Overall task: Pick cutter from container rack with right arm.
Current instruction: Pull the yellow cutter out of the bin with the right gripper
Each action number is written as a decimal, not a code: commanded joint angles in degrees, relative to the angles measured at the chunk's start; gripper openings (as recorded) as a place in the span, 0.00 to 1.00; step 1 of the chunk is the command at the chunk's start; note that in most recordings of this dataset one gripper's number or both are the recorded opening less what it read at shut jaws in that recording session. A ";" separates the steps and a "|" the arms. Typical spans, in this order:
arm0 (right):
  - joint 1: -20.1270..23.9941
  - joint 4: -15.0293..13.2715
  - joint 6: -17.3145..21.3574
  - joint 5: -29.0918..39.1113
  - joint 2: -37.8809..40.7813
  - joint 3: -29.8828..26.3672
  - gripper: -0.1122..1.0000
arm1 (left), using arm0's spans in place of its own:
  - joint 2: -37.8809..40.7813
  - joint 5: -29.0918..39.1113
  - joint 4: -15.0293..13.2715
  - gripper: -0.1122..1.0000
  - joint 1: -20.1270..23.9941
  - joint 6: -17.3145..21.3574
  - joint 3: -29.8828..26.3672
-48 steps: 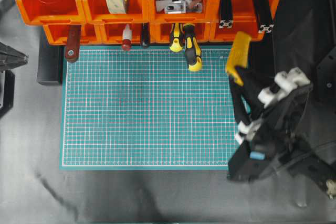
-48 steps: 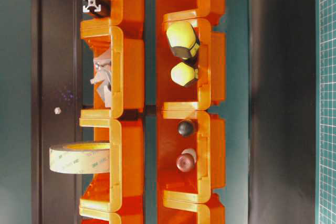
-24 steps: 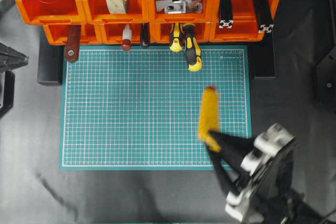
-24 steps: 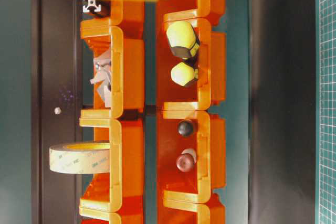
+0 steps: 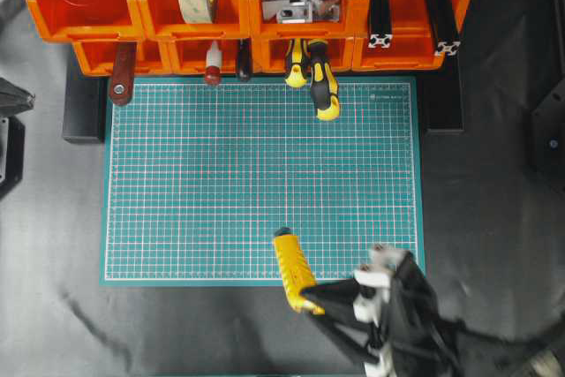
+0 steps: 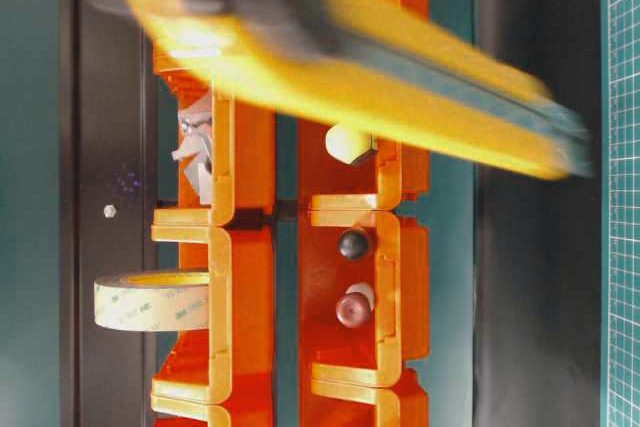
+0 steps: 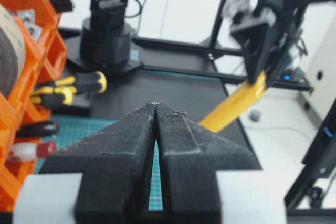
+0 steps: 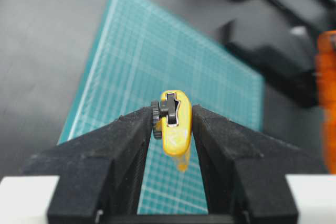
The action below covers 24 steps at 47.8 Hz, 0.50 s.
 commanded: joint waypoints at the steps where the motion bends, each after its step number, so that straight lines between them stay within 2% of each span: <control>1: -3.16 -0.79 -0.26 -7.38 -2.02 4.13 0.34 | 0.35 0.79 0.18 0.11 -0.09 -2.11 -1.49; 11: -10.02 -3.52 -0.70 -17.49 -2.11 9.14 0.34 | -0.26 1.32 0.18 0.11 0.00 -3.69 -1.85; 24: -17.05 -8.44 -0.97 -20.57 -1.58 9.32 0.34 | -0.26 2.20 0.18 0.11 0.18 -3.25 -1.76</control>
